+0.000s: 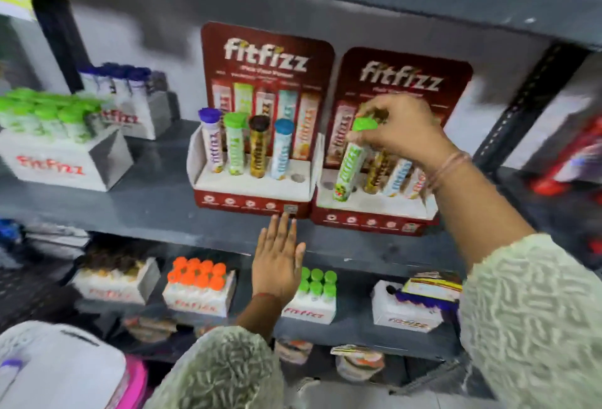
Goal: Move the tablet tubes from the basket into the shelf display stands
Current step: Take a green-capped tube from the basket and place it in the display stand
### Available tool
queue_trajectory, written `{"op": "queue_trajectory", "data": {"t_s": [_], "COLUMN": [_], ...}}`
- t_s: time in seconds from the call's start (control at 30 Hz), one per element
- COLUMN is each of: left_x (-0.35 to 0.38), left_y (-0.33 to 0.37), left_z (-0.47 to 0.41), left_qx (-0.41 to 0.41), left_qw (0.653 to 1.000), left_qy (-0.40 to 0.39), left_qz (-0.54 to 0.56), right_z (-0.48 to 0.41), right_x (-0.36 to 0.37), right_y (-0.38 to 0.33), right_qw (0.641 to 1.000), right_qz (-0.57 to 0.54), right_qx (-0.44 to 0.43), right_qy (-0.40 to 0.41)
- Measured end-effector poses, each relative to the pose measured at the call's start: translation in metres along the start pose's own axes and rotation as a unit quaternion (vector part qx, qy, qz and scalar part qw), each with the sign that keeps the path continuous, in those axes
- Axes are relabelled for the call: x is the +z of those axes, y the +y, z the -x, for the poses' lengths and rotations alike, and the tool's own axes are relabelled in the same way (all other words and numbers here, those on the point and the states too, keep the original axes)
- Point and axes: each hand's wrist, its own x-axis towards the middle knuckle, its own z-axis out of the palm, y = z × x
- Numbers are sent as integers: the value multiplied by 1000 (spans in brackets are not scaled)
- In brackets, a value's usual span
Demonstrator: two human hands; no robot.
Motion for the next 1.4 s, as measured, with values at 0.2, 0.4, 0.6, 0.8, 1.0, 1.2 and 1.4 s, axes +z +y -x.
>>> {"op": "queue_trajectory", "data": {"t_s": [0.2,0.4,0.6,0.8,1.0,1.2,1.4], "left_x": [4,4,4,4,2,2,1], "left_y": [-2,2,1,1,1,0,-2], "left_z": [-1,-1,-1,-1,-1,-1,-1], "left_qx": [1,-11,-13,-12,-13,-9,7], "left_qw": [999,999,998,997,996,996,996], "left_qy": [-5,-8,-10,-19,-27,-31,-32], "left_qz": [-37,-52,-61,-71,-79,-80,-83], "right_z": [-40,-50,-56,-55,-53,-53,-52], "right_x": [-7,-7,-5,7,22,20,20], "right_y": [24,32,39,45,52,59,60], "right_qw": [991,974,968,973,954,943,951], "right_qz": [74,114,116,115,277,309,285], "right_qx": [-26,-25,-35,-33,-38,-63,-73], "right_qy": [-106,-192,-219,-200,-106,-107,-98]}}
